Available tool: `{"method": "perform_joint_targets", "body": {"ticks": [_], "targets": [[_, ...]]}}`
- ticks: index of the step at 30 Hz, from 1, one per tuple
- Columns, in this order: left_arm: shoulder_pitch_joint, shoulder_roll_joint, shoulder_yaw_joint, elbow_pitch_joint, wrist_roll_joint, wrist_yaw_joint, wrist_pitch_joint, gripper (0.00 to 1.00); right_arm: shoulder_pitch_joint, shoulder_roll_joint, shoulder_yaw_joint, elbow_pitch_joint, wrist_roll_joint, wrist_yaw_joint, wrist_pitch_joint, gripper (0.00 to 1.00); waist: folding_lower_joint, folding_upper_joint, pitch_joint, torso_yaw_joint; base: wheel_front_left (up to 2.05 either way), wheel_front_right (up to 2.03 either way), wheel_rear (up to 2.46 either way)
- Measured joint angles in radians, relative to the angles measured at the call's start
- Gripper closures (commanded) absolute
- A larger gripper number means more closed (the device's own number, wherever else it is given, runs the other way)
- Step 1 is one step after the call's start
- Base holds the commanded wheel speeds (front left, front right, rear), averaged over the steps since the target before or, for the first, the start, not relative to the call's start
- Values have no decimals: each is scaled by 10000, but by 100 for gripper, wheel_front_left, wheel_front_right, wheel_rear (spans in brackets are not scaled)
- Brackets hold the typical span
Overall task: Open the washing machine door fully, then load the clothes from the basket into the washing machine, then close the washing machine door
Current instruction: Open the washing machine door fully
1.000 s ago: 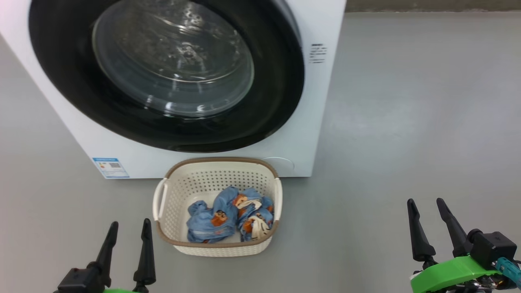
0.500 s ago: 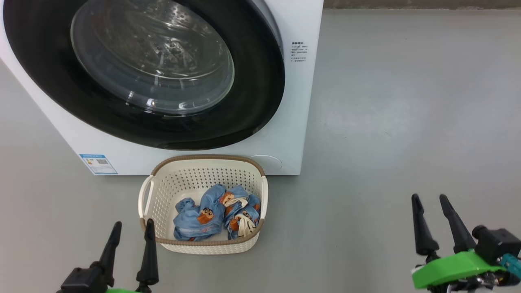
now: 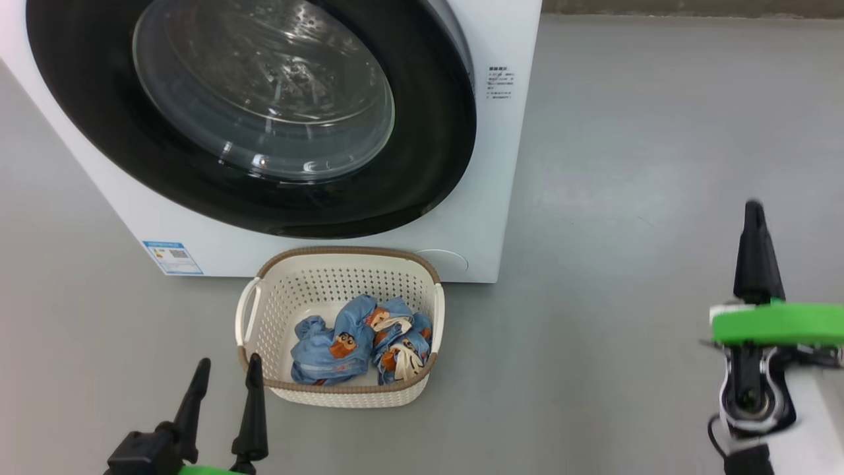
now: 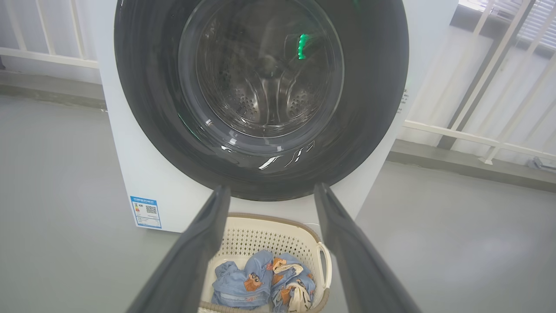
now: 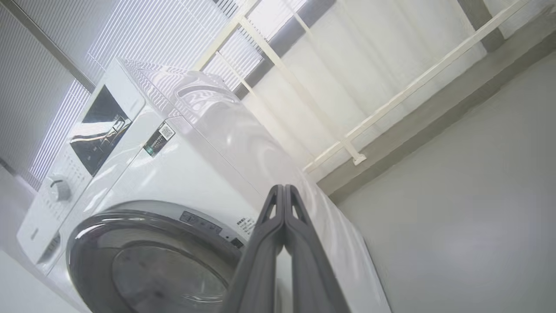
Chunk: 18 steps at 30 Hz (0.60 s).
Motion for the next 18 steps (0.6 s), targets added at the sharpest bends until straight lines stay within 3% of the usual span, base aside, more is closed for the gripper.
{"method": "perform_joint_targets", "body": {"ticks": [7,14,18], "targets": [[-327,-2,-339,-13,-290,36,0,0,-1902,-15,127,305,2299,0,-63,100,0,0,239,185,0,0,0],[-872,2,-876,-86,-708,150,-2,0,-4342,-1152,1440,483,5156,0,-40,100,0,0,871,513,0,0,0],[-1172,-6,-1231,-125,-909,249,-2,0,-5247,-1873,2437,458,6366,0,798,100,0,0,1228,795,0,0,0]]}}
